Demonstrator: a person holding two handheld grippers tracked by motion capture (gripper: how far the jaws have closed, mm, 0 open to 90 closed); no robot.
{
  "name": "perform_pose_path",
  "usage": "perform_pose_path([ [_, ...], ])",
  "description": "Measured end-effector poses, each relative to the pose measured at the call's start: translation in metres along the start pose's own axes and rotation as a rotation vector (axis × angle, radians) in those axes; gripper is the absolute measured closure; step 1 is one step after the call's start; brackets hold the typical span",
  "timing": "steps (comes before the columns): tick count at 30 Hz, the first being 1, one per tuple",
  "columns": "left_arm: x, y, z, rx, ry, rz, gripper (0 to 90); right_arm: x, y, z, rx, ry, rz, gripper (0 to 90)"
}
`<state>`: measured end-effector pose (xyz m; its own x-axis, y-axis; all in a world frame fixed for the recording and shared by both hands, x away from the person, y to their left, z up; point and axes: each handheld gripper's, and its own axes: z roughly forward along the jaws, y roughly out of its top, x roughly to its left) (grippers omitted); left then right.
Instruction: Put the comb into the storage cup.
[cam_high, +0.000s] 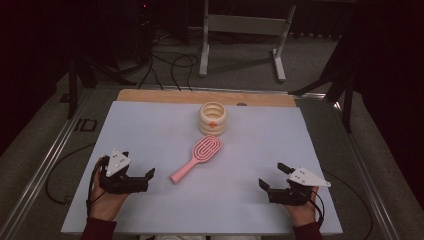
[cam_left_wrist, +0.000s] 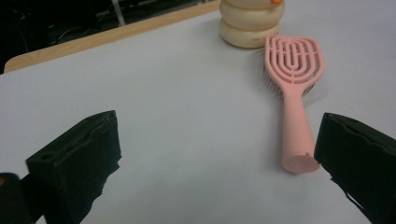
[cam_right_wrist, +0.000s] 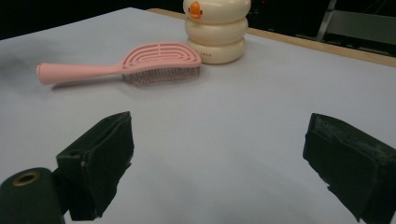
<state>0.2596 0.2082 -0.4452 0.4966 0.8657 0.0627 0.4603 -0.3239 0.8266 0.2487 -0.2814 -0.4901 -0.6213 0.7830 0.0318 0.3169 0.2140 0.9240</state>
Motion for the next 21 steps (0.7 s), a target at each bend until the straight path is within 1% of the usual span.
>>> perform_pose_path([
  [4, -0.005, 0.011, 0.010, 0.045, -0.009, 0.029, 2.1, -0.001, -0.001, 0.000, 0.008, 0.000, 0.002, 8.7],
  [6, -0.007, 0.016, 0.015, 0.063, -0.017, 0.034, 2.1, -0.001, -0.001, 0.001, 0.011, 0.000, 0.002, 8.7],
  [8, -0.009, 0.020, 0.021, 0.103, -0.024, 0.037, 1.1, -0.001, -0.001, 0.001, 0.011, 0.003, 0.003, 8.6],
  [9, -0.009, 0.022, 0.023, 0.125, -0.028, 0.049, 0.5, -0.001, -0.001, 0.001, 0.012, 0.002, 0.003, 8.6],
  [10, -0.011, 0.024, 0.026, 0.135, -0.030, 0.054, 0.2, -0.001, -0.001, 0.001, 0.013, 0.002, 0.003, 8.6],
  [11, -0.011, 0.024, 0.026, 0.135, -0.030, 0.054, 0.2, -0.001, -0.001, 0.001, 0.013, 0.002, 0.003, 8.6],
  [12, -0.013, 0.026, 0.031, 0.149, -0.030, 0.060, 0.2, -0.001, -0.001, 0.001, 0.012, 0.002, 0.002, 8.6],
  [14, -0.015, 0.028, 0.036, 0.157, -0.033, 0.060, 0.1, -0.001, -0.001, 0.001, 0.014, 0.001, 0.003, 8.7],
  [16, -0.017, 0.031, 0.040, 0.170, -0.037, 0.069, 0.1, -0.001, -0.002, 0.001, 0.015, 0.000, 0.005, 8.6],
  [17, -0.017, 0.031, 0.040, 0.170, -0.037, 0.069, 0.1, -0.001, -0.002, 0.001, 0.015, 0.000, 0.005, 8.6],
  [21, -0.025, 0.038, 0.050, 0.191, -0.042, 0.093, 0.1, -0.001, -0.002, 0.001, 0.019, 0.001, 0.005, 8.7],
])
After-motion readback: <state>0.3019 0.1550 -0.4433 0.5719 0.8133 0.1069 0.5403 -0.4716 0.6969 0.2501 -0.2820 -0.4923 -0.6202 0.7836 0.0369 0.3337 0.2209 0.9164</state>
